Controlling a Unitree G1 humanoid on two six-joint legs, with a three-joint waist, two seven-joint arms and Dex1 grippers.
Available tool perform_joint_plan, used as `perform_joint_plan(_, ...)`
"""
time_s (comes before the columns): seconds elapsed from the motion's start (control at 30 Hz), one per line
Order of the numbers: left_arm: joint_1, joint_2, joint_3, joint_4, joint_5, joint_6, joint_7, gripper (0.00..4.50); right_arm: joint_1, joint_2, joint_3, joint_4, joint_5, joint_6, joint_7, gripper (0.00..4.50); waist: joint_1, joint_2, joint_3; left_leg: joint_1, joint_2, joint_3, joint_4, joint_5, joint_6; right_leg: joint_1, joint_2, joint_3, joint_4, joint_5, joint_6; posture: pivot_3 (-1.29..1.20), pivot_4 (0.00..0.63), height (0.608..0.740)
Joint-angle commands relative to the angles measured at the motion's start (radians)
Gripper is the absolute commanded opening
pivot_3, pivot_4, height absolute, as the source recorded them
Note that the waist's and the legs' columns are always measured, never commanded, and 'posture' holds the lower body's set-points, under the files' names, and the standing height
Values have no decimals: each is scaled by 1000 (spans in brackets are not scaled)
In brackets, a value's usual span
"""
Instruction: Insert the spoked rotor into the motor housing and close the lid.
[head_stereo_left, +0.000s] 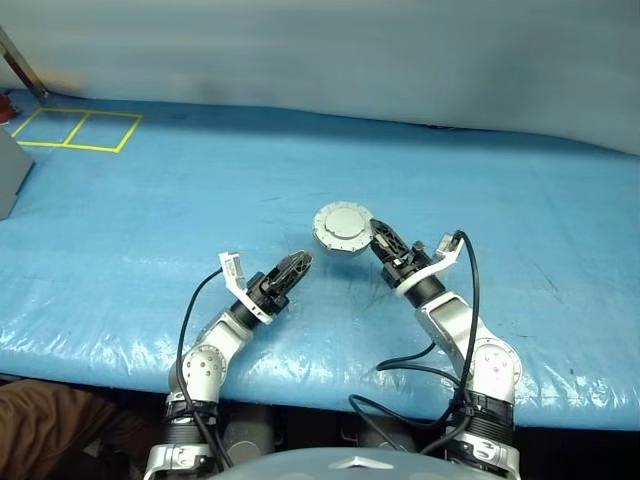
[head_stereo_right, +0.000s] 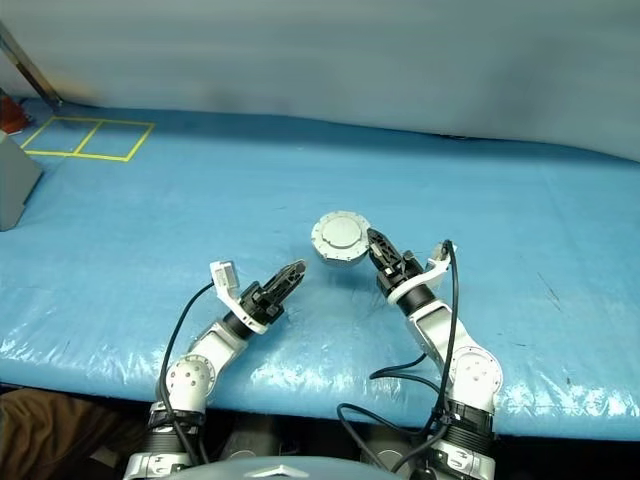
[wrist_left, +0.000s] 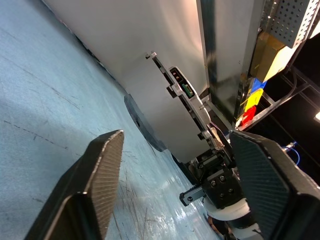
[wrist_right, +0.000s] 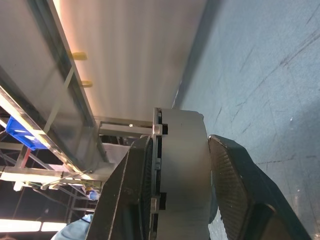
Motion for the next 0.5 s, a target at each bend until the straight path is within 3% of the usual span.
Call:
perform_joint_plan(0.03,-24,-22,23,1,-59,50,25,4482,-7,-6,24,-70,55,1,26,1358,-1,0,0,0,0,0,0,0,0,0,0,0,0,0,0,0,150,740)
perform_joint_plan(0.27,-50,-57,38,3,-135,142,39,4482,4,-32,58,-71,58,12,28,1358,0,0,0,0,0,0,0,0,0,0,0,1,0,0,0,0,150,740)
perform_joint_plan(0.5,-76,-80,30,41,-116,160,47,4482,18,-35,94,-83,51,15,39,1358,0,0,0,0,0,0,1,0,0,0,1,1,0,0,0,0,150,740)
